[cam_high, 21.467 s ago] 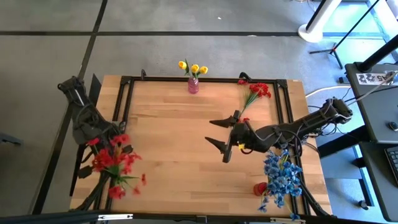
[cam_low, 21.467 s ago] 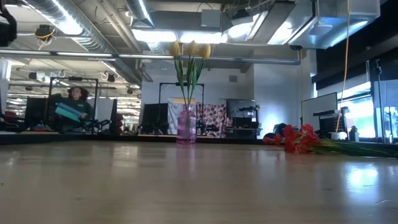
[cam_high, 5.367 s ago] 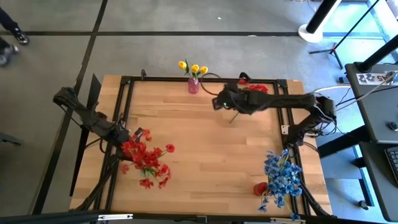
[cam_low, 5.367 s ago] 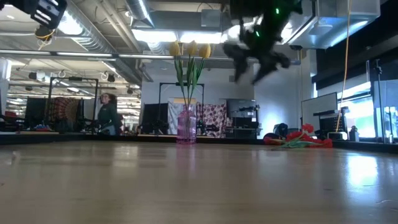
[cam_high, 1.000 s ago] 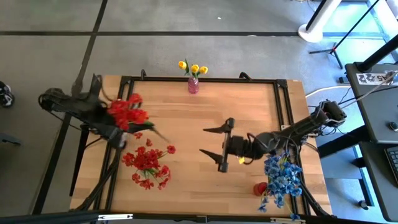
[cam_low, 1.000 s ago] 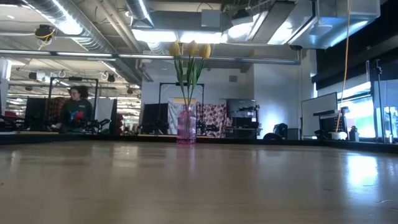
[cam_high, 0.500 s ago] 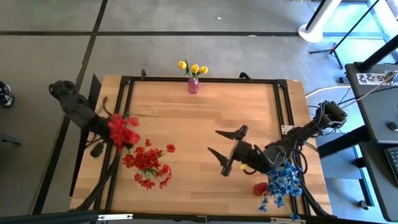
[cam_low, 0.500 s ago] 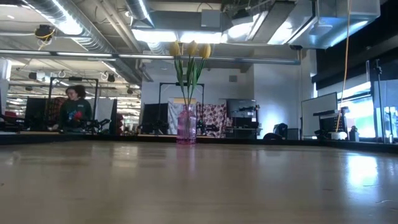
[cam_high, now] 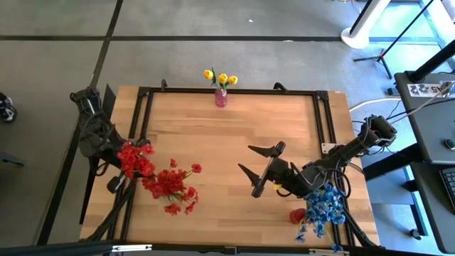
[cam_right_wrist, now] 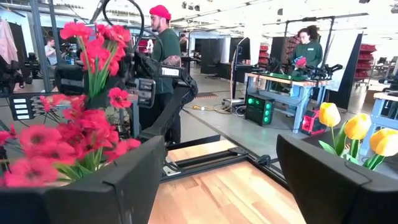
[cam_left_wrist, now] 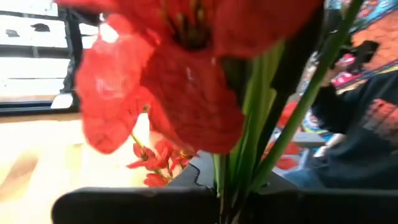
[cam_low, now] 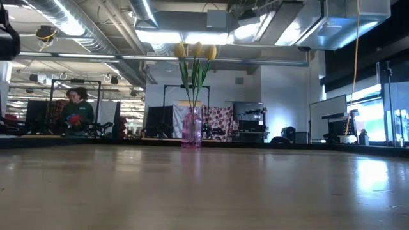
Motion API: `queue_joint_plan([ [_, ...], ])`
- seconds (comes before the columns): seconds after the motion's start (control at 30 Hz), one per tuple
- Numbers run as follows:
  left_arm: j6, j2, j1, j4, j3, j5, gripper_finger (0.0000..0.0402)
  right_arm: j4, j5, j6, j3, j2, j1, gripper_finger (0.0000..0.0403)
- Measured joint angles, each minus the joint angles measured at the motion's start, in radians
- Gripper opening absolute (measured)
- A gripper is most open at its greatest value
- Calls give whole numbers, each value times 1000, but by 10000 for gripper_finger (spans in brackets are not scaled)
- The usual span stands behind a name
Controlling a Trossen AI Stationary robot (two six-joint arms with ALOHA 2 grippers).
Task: Sort flowers into vase by color
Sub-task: Put the red flowers into the transparent vase
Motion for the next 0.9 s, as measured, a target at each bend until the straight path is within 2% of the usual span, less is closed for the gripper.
queue_joint_plan([
  [0.13,2,15,-24,50,-56,-89,7,-8,0,0,0,0,0,308],
  [0.3,-27,14,-29,64,-92,-135,7,-17,0,0,0,0,0,308],
  [0.43,-20,14,-29,67,-92,-138,7,-24,2,1,0,0,0,308],
  [0.6,84,15,-30,111,-69,-120,7,-24,2,1,0,0,0,308],
  [0.9,129,20,-58,-13,-32,-113,7,-24,37,3,0,0,0,308],
])
